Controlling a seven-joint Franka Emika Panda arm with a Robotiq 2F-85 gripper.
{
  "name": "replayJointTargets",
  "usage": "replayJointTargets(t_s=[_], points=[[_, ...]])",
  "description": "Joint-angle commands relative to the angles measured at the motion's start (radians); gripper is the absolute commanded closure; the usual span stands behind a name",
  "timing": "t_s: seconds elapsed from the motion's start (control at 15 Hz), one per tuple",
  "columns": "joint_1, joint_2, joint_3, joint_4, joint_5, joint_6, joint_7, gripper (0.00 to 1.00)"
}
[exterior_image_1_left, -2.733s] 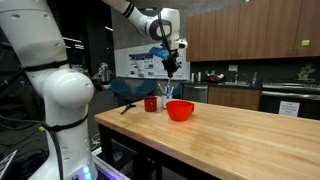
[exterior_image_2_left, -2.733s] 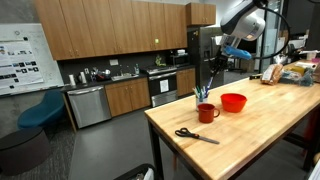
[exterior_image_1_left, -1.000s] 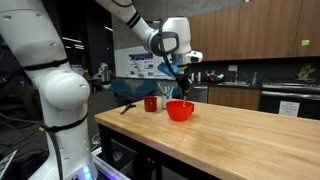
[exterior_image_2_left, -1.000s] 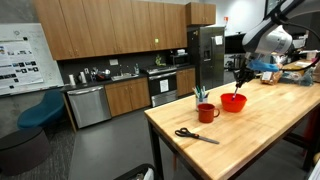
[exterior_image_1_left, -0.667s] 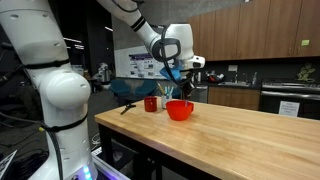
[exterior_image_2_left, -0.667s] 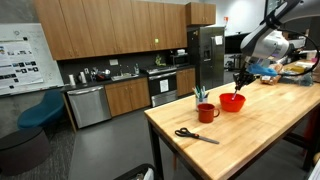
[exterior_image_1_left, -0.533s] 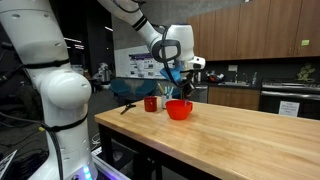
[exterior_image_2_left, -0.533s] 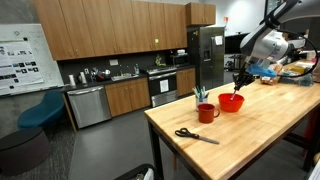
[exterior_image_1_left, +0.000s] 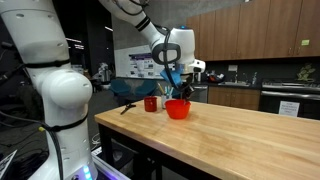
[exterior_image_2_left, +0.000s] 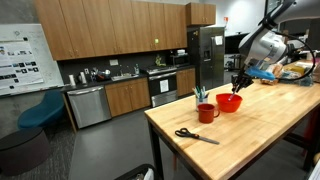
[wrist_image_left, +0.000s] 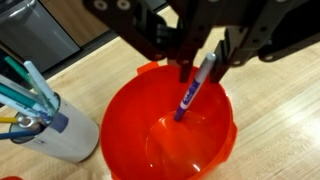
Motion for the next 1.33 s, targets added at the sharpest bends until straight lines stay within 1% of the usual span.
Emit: replayJointTargets(t_s=[0.0, 0.2, 0.4, 0.53, 0.6, 0.93, 1.27], points=[[-0.005, 0.004, 0.009, 0.011, -0.015, 0.005, -0.006, 0.43], [-0.018, -0.026, 0.039, 0.002, -0.090, 0.051, 0.035, 0.23], [-0.026, -0.063, 0.071, -0.008, -0.189, 0.104, 0.080, 0.03], [-0.012, -0.080, 0.084, -0.001, -0.215, 0.102, 0.096, 0.00], [0.004, -0.086, 0.086, 0.003, -0.210, 0.097, 0.085, 0.00], [0.102, -0.096, 0.084, 0.012, -0.157, 0.098, 0.027, 0.00], [0.185, -0.069, 0.094, 0.026, -0.118, 0.106, 0.000, 0.00]])
